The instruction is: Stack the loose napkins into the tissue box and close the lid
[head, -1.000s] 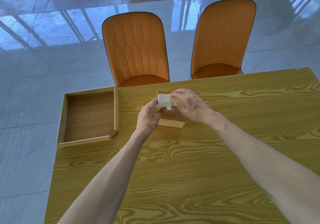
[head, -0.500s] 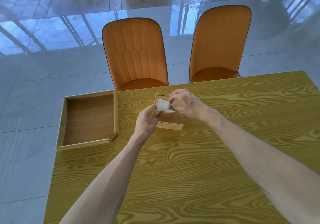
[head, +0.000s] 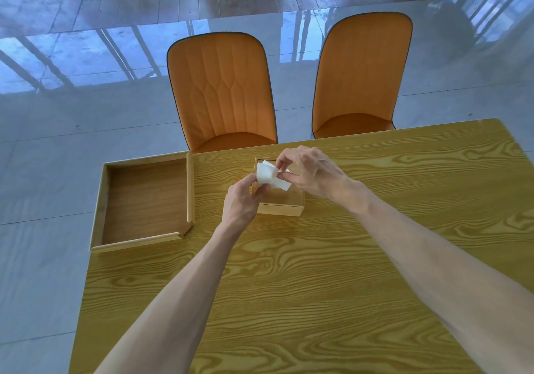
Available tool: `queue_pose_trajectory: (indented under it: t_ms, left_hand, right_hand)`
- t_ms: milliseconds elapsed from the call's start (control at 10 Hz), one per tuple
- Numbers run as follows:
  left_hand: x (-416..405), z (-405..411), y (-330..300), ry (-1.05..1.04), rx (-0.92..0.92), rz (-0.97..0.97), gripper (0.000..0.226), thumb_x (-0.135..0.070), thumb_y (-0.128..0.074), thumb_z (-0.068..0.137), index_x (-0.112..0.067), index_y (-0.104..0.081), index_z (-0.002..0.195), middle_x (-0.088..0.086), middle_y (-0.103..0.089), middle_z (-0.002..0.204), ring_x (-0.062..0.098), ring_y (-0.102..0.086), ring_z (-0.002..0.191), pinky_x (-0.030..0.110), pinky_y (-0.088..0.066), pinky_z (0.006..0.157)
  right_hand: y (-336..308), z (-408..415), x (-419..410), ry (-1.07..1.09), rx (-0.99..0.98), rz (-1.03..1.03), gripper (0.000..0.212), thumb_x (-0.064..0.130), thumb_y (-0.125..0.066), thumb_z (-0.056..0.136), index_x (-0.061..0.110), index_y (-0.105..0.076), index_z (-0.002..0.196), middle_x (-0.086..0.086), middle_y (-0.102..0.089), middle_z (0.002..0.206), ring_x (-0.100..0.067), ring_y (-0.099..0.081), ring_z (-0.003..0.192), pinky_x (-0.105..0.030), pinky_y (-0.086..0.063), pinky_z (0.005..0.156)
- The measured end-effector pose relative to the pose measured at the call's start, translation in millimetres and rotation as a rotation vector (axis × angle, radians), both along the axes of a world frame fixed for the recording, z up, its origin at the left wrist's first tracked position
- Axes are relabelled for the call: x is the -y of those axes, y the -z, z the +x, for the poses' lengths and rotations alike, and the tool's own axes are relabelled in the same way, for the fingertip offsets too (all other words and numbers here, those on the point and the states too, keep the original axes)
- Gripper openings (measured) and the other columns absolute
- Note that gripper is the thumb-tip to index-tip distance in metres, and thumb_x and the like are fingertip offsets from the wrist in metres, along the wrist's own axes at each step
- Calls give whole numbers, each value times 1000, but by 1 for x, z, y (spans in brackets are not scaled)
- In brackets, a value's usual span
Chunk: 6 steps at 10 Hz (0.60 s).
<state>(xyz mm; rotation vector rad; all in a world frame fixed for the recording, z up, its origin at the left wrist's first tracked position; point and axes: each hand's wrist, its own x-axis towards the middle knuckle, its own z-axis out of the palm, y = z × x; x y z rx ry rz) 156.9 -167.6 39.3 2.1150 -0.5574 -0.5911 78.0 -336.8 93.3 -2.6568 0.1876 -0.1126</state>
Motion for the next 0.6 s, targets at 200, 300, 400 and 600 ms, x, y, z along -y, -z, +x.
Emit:
queue_pose_trajectory:
  t_ms: [200, 300, 400, 600]
  left_hand:
    - [-3, 0, -1, -5, -62, -51, 36, -25, -72, 86, -27, -65, 121, -9, -68, 113, 14, -62, 108, 36, -49, 88]
    - [-7, 1, 1, 12, -83, -87, 49, -18, -76, 80, -29, -60, 125, -14, -64, 117, 13, -60, 116, 38, -48, 95]
    - [-13, 2, -4, 16, -81, -78, 55, -17, -79, 78, -31, -58, 127, -14, -61, 122, 15, -56, 119, 40, -46, 94]
    - [-26, 18, -21, 181, -168, 231, 47, -37, -70, 88, -30, -55, 131, 4, -58, 137, 20, -57, 119, 38, -49, 91]
  right_hand:
    - [11, -11, 6, 88, -84, 33, 40, 26, -70, 89, 14, -60, 126, -3, -71, 116, -17, -67, 104, -38, -55, 89]
    - [16, -16, 8, 116, -103, 38, 48, 26, -72, 88, 16, -56, 132, -3, -69, 120, -15, -66, 106, -32, -54, 90]
    - [16, -20, 8, 178, -121, 24, 48, 27, -70, 90, 17, -55, 134, -3, -69, 120, -17, -67, 105, -38, -57, 88]
    - [4, -27, 7, 341, -270, -60, 32, 28, -54, 100, 19, -58, 130, -2, -71, 116, -22, -67, 105, -42, -57, 87]
